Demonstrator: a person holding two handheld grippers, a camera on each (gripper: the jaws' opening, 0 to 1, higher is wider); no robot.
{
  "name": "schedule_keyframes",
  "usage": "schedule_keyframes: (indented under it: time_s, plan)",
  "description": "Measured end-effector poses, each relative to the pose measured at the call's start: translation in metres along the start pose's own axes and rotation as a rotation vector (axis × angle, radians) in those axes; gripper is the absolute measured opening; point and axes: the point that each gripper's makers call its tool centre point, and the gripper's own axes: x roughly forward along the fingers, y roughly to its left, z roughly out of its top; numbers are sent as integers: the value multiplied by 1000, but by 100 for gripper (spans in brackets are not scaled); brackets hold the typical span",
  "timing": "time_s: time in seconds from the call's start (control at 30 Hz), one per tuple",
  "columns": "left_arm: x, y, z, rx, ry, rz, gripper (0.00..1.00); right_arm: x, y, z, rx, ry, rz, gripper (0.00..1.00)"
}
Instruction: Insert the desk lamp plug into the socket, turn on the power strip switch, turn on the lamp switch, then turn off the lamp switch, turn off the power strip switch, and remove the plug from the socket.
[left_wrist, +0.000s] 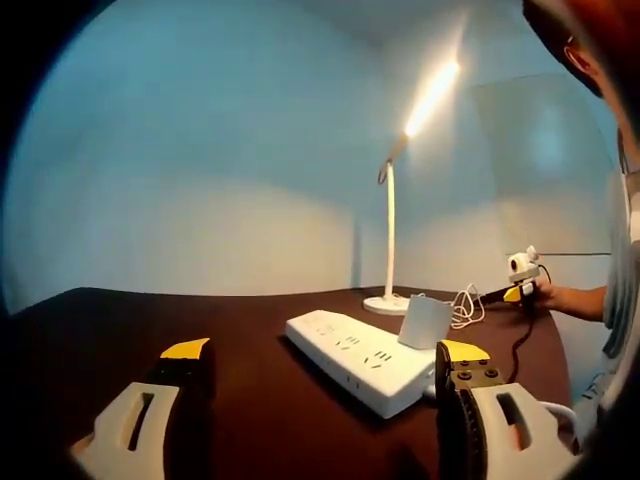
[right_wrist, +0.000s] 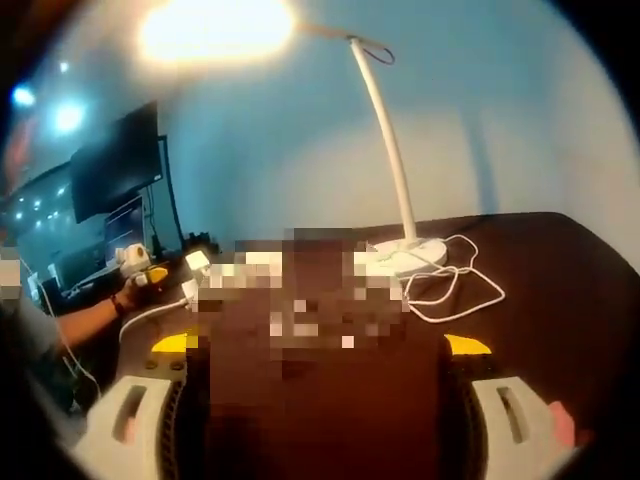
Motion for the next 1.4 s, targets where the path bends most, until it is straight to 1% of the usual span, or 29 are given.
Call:
schedule_keyframes:
  time_s: [0.43,0.8,0.93,1.13,1.4]
  plan:
    - [0,1,-1,4,8,4,87,-1,-3,1,4,-7,5,96]
    - [1,0,-1,6,8,1,87,0,1,0,12,1,12,95]
    - [1,0,-1,6,5,1,86,0,1,3,23,-5,13,95]
    - [0,-2,-1,8,4,-5,86,1,1,10,37,-11,19,91]
    - [-1,-5,2,9,-7,-14,86,8,2,23,-1,-3,24,86]
